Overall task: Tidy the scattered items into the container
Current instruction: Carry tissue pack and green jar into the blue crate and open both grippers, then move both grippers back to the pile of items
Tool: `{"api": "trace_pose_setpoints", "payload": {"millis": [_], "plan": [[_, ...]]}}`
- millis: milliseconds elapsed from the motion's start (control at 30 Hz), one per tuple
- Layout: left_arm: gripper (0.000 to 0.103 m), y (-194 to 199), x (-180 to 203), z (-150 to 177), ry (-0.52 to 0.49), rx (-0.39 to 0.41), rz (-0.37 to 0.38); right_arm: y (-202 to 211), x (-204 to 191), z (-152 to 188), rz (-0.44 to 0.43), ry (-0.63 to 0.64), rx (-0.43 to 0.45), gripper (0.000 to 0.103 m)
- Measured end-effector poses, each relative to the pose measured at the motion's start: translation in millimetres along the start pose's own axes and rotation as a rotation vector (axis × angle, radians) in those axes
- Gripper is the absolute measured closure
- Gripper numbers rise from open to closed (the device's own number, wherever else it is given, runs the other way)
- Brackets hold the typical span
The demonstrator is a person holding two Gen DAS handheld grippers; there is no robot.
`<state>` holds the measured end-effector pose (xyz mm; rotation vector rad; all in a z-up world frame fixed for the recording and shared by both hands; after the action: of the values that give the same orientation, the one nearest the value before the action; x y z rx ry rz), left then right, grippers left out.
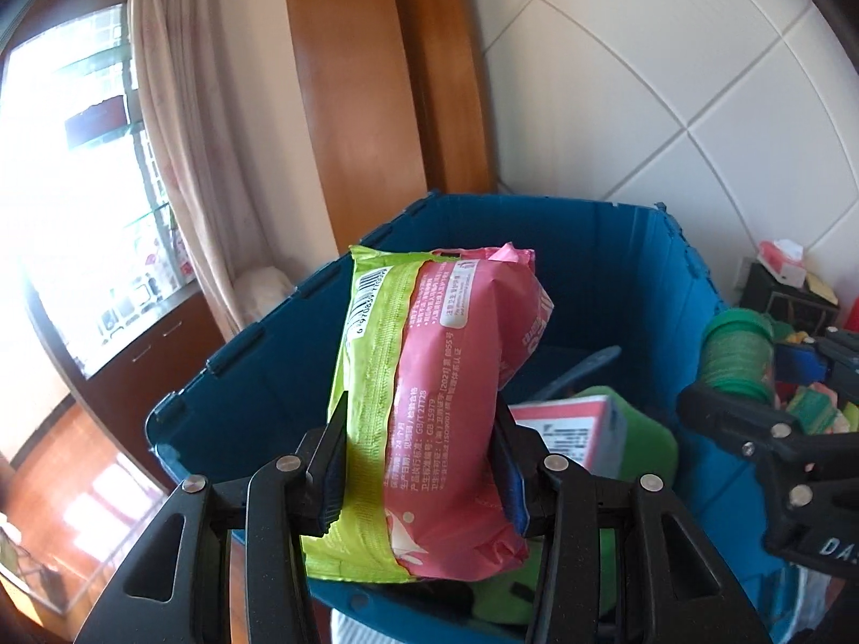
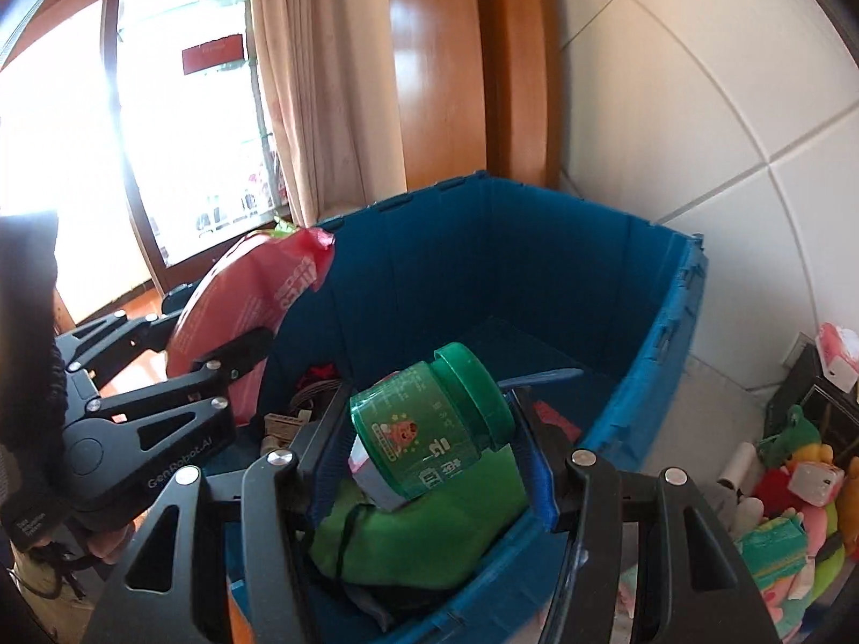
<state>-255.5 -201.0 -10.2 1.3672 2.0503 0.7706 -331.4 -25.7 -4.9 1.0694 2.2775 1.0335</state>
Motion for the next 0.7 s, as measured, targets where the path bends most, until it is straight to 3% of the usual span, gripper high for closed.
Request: {"api": "trace_pose_setpoints", "payload": {"millis": [100, 167, 233, 367, 533, 700], "plan": [[0.048, -4.4, -7.8, -0.4, 0.001, 0.008, 0.035, -18.1, -6.1, -4.5, 0.019, 0.004, -0.032, 0.048], [0.029, -2.7, -9.2, 1.2, 0.002, 0.023, 0.025, -19.9, -10.6, -4.0, 0.036, -0.001, -0.04, 0.048], [0.021, -1.9, -10.9, 1.5, 0.006, 0.037, 0.027, -19.6, -9.9, -4.6, 0.053, -0.013, -0.046, 0.046], [0.021, -0.1, -14.8, 2.1, 0.013, 0.035, 0.042, -10.0, -1.9, -0.4, 0.09, -0.031, -0.035, 0.028], [0.017, 8.2, -14.9, 6.2, 0.016, 0.043, 0.075, 5.1, 5.0, 4.2, 0.117, -0.056, -0.012, 0.021], [0.011, 31.9, -0.2, 9.9, 0.007, 0.08, 0.115, 30.2, 13.3, 21.1, 0.159, -0.101, 0.028, 0.006]]}}
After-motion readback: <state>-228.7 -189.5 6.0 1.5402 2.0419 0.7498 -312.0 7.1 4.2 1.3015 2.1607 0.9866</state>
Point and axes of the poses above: each gripper's, at about its wrist camera, not at the fingertips, and y roughly against the way its jaws point, x to its right, z to its underside, the point moved 1 cm from there along -y, roughly the way its jaws point, and after that the axes turned 13 degrees about -x, right-handed, at the moved point
